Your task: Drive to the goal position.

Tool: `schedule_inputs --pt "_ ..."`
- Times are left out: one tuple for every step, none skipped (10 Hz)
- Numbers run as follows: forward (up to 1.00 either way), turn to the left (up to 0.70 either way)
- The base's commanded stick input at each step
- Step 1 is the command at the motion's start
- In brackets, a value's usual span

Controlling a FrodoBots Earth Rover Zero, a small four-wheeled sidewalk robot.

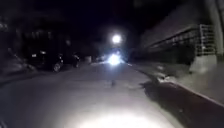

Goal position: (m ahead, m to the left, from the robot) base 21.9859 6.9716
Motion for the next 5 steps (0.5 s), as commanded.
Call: schedule_inputs --pt "1.0 0.0" --pt "1.0 -0.4" --pt "1.0 -0.34" --pt "1.0 -0.24" --pt "1.0 -0.14"
